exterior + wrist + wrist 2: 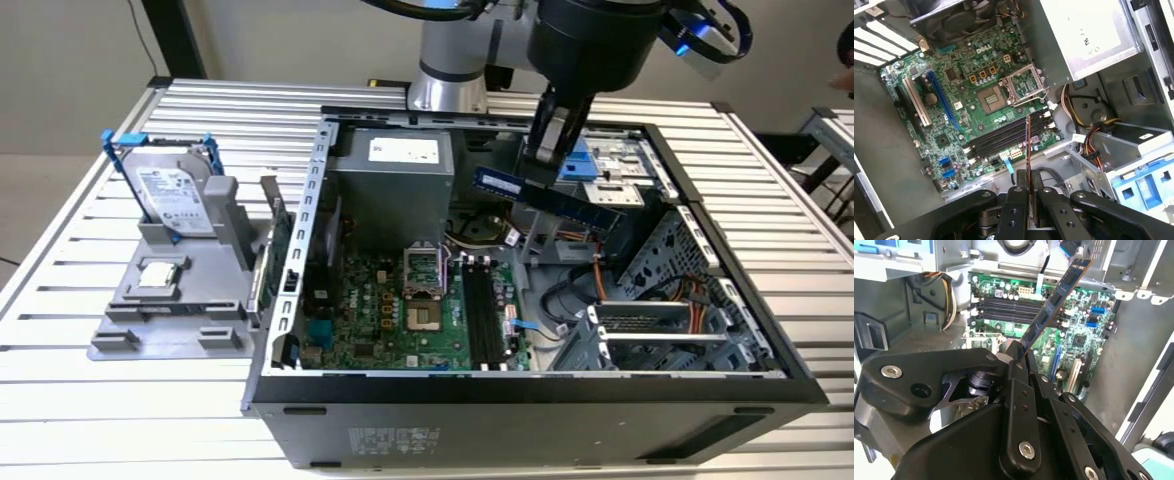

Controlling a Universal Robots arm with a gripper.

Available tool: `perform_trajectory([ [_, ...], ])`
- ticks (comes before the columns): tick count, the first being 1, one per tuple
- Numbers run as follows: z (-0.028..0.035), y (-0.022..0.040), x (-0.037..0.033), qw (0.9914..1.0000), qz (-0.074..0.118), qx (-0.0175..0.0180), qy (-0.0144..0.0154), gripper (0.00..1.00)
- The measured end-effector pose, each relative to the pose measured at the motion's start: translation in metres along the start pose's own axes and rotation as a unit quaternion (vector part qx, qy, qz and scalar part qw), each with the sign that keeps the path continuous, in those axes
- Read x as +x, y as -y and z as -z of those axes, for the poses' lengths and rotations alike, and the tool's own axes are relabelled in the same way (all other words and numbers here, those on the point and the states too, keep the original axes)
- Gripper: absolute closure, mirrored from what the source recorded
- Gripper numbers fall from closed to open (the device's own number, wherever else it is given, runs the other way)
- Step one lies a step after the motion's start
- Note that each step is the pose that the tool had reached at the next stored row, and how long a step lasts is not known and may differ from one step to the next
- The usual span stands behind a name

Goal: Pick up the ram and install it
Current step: 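Insert the ram into the slot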

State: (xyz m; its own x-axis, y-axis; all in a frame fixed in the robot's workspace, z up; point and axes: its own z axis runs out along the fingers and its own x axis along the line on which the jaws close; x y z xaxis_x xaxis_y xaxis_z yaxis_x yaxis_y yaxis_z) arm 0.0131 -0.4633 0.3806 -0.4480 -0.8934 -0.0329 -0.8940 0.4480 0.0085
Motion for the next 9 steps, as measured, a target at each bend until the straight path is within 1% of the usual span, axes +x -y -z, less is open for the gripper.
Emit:
perform_trajectory([
  [5,0.0,0.0,0.0,0.99999,-0.004,0.0001,0.0,1.0],
  [7,0.0,0.0,0.0,0.99989,-0.015,0.0005,0.0001,1.0],
  [9,-0.0001,0.0,0.0,0.99951,-0.031,0.001,0.0003,1.0],
])
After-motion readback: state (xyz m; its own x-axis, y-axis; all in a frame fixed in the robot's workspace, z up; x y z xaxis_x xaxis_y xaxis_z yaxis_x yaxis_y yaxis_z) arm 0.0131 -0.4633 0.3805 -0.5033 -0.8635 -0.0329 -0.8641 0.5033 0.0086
